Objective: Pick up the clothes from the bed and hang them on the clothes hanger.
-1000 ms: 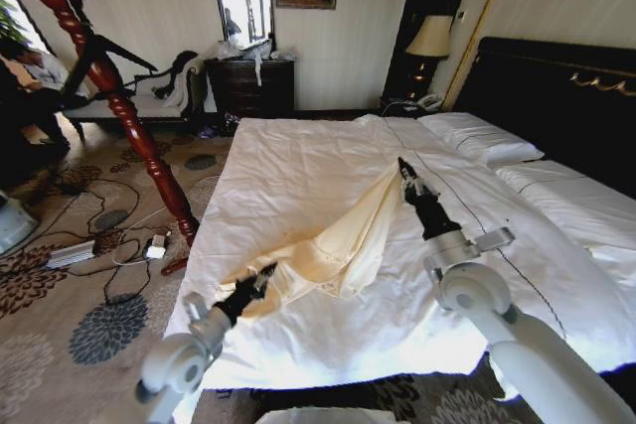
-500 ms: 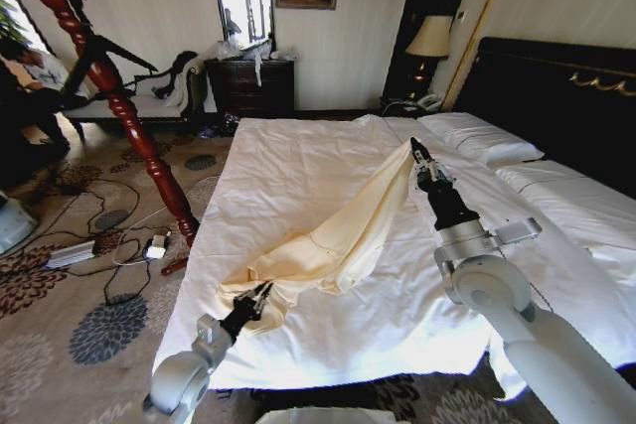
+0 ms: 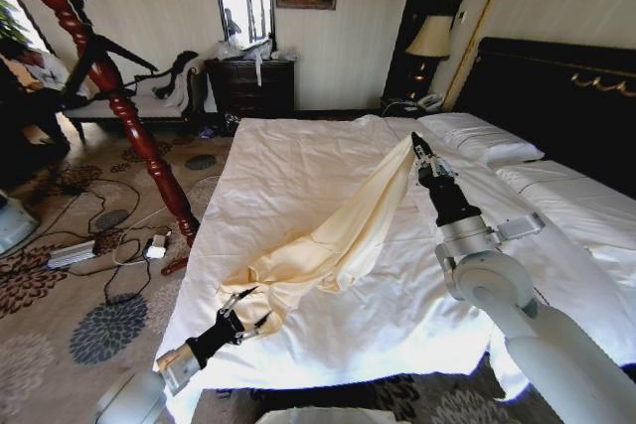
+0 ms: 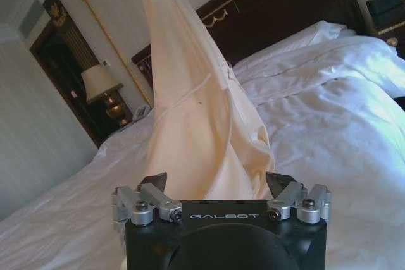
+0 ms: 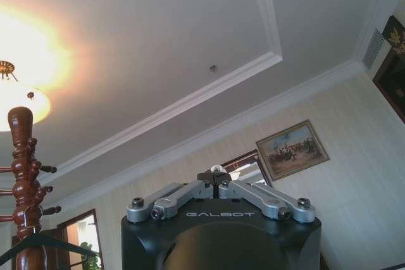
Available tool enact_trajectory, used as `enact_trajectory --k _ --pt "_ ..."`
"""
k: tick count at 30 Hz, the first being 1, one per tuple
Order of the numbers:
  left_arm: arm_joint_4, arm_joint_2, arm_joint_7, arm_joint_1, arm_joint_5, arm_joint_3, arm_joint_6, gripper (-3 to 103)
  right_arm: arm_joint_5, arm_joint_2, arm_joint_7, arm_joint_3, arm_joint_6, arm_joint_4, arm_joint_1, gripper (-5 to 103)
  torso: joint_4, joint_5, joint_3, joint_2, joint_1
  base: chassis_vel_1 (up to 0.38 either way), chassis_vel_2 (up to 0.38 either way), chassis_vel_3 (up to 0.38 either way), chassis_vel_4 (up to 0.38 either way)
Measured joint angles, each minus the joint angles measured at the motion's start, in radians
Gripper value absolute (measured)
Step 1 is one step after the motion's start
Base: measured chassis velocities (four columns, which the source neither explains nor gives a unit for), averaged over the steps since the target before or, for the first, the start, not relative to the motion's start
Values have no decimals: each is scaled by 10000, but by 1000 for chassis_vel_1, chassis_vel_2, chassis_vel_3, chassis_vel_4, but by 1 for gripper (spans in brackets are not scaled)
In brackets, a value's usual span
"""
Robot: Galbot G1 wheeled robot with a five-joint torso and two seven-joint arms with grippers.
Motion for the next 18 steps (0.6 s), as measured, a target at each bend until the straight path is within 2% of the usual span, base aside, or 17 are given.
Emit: enact_trajectory --k 2,5,10,13,18 --pt "-22 -105 44 -143 -85 7 38 90 0 -2 0 8 -1 3 -11 0 0 3 0 0 0 0 0 0 0" --pt "-159 -693 -46 -636 -297 355 373 100 0 -4 0 5 -4 15 -23 0 -2 -1 0 0 1 0 0 0 0" --pt "-144 -1319 -122 -953 -336 1097 834 100 -3 -4 -8 -164 -25 -23 73 0 3 2 0 0 0 0 0 0 0" --pt "66 -1427 -157 -1243 -255 1464 1012 100 -3 -24 -12 -198 -34 -45 96 0 1 -2 0 0 0 0 0 0 0" --pt "502 -1463 -653 -2281 -260 2452 1558 100 15 -98 -27 -231 -56 -61 138 0 -1 2 0 -1 1 0 0 0 0"
